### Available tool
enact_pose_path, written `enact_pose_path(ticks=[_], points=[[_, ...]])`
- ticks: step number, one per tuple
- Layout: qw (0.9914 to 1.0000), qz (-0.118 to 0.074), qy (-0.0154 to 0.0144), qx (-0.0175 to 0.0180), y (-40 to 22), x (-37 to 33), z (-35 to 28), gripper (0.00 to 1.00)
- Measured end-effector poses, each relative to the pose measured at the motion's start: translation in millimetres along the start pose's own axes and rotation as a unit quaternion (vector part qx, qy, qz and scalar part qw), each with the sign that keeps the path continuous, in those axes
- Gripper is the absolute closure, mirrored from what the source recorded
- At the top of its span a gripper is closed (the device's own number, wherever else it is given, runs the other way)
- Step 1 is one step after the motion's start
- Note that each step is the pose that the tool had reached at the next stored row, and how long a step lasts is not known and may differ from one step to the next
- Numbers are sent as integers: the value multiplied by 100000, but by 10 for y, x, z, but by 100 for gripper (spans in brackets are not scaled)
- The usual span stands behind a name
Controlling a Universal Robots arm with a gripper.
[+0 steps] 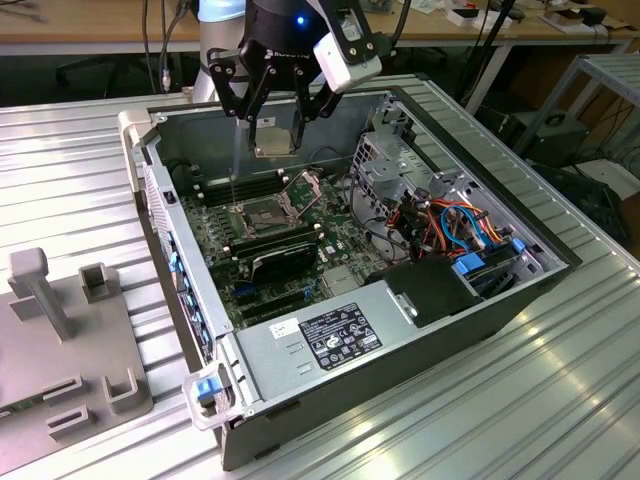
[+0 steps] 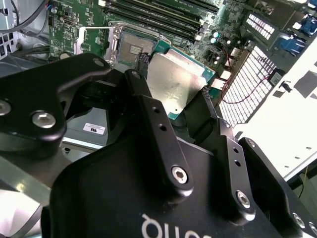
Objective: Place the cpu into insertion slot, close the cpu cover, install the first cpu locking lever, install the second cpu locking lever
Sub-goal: 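Place the cpu into insertion slot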
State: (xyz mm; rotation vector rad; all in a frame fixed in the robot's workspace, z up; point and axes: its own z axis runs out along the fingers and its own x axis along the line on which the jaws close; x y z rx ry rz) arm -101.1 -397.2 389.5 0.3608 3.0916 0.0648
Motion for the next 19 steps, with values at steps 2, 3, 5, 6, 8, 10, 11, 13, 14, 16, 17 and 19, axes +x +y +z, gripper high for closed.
enact_pose_path(ticks=[2, 3, 5, 6, 8, 10, 11, 13, 14, 16, 17, 19], points=[[100000, 127, -3, 0, 0, 0, 2, 45], [100000, 186, -7, 0, 0, 0, 3, 45], [100000, 267, -11, 2, 0, 0, 5, 45], [100000, 309, -14, 1, 0, 0, 7, 45], [99999, 394, -16, 2, 0, 0, 9, 45], [99999, 446, -20, 5, 0, 1, 11, 45], [99999, 467, -20, 6, 0, 1, 12, 45], [99999, 517, -22, 9, 0, 1, 14, 45], [99998, 548, -23, 9, 0, 1, 15, 45], [99998, 609, -26, 10, 0, 1, 17, 45], [99998, 630, -28, 12, 0, 1, 18, 45], [99997, 728, -31, 14, 0, 1, 19, 45]])
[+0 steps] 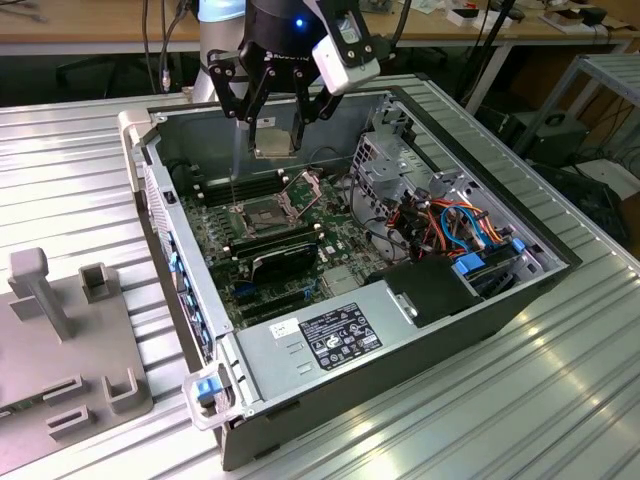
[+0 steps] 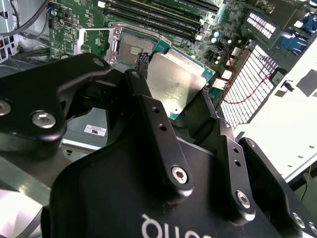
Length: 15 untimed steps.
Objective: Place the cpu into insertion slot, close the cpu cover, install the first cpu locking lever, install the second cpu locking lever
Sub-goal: 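Place the cpu into insertion slot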
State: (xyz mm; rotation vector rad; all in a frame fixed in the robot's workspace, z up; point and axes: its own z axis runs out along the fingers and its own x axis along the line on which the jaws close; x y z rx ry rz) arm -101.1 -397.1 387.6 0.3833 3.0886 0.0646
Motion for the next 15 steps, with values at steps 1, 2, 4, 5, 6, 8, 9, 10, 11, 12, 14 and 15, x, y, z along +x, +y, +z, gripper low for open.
enact_pose_path(ticks=[1, 2, 4, 5, 6, 8, 9, 10, 11, 12, 14, 15], points=[[100000, 35, -3, 1, 0, 0, 0, 45], [100000, 188, -9, 1, 0, 0, 1, 45], [99999, 540, -25, 8, 0, 0, 1, 45], [99998, 673, -32, 10, 0, 0, 1, 45], [99996, 847, -40, 12, 1, 0, 1, 45], [99993, 1168, -56, 21, 1, 0, 1, 45], [99992, 1286, -58, 26, 1, 0, 1, 45], [99989, 1481, -66, 33, 1, 0, 1, 45], [99985, 1703, -77, 38, 1, 0, 1, 45], [99983, 1867, -84, 43, 1, 0, 1, 45], [99975, 2244, -101, 49, 2, 0, 1, 45], [99970, 2455, -112, 55, 1, 0, 1, 45]])
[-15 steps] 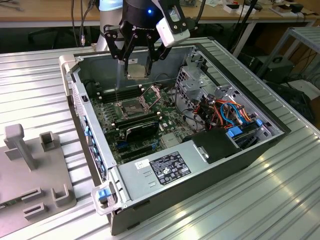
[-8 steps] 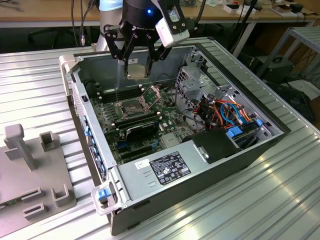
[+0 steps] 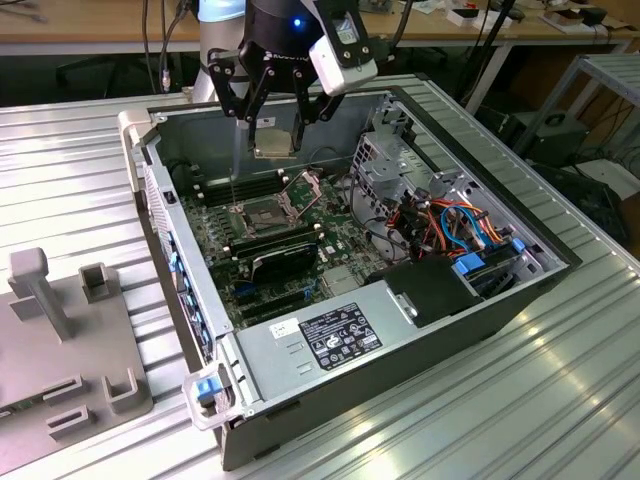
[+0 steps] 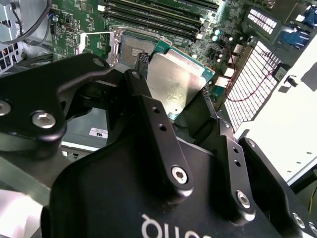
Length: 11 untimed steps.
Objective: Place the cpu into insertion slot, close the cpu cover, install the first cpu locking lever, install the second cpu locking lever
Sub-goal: 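Place the cpu into insertion slot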
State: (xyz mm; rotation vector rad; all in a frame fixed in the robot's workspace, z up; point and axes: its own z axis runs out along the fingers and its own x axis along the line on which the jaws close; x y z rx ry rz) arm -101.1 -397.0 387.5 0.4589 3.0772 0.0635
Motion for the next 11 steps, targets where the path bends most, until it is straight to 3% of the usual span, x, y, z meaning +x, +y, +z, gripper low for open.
enact_pose_path(ticks=[11], points=[[99974, 2280, -101, 52, 2, 1, 0, 45]])
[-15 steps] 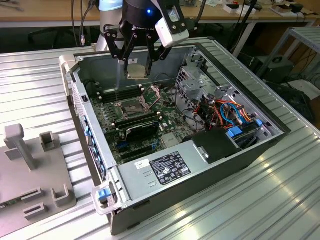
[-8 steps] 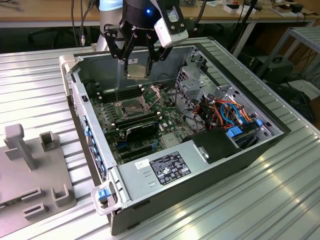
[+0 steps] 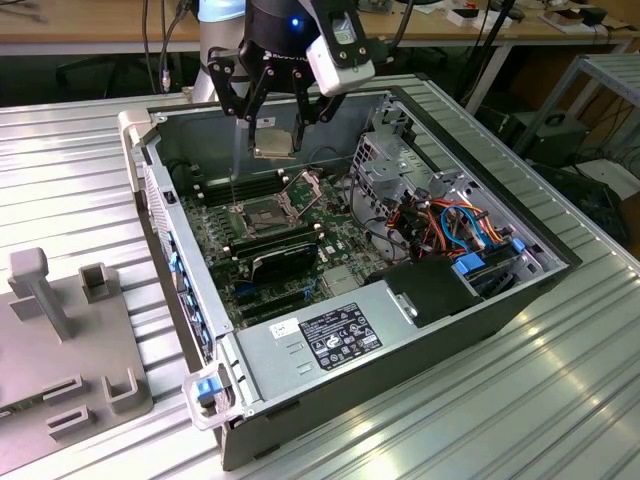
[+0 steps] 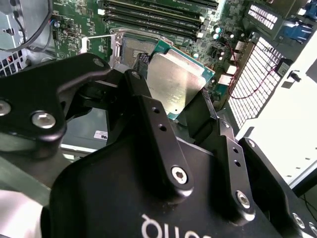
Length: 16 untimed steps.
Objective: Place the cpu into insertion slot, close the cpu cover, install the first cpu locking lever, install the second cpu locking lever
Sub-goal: 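Place the cpu into insertion slot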
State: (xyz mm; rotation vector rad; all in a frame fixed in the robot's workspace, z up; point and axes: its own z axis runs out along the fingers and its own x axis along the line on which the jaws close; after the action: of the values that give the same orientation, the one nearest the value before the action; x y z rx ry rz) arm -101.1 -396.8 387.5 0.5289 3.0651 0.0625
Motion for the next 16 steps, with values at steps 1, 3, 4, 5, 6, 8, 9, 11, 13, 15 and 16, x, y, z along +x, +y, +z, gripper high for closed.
enact_pose_path(ticks=[1, 3, 4, 5, 6, 8, 9, 11, 13, 15, 16], points=[[100000, 122, -5, 3, 0, 0, 0, 45], [99999, 358, -16, 9, 0, 0, 0, 45], [99999, 451, -20, 10, 0, 0, 0, 45], [99998, 551, -25, 13, 0, 0, 0, 45], [99998, 662, -28, 18, 1, 0, 0, 45], [99996, 889, -38, 24, 1, 0, 0, 45], [99995, 992, -44, 22, 2, 1, 1, 45], [99990, 1379, -61, 34, 2, 1, 1, 45], [99985, 1751, -78, 42, 2, 1, 1, 45], [99979, 2048, -92, 48, 2, 1, 1, 45], [99975, 2254, -101, 56, 2, 1, 1, 45]])
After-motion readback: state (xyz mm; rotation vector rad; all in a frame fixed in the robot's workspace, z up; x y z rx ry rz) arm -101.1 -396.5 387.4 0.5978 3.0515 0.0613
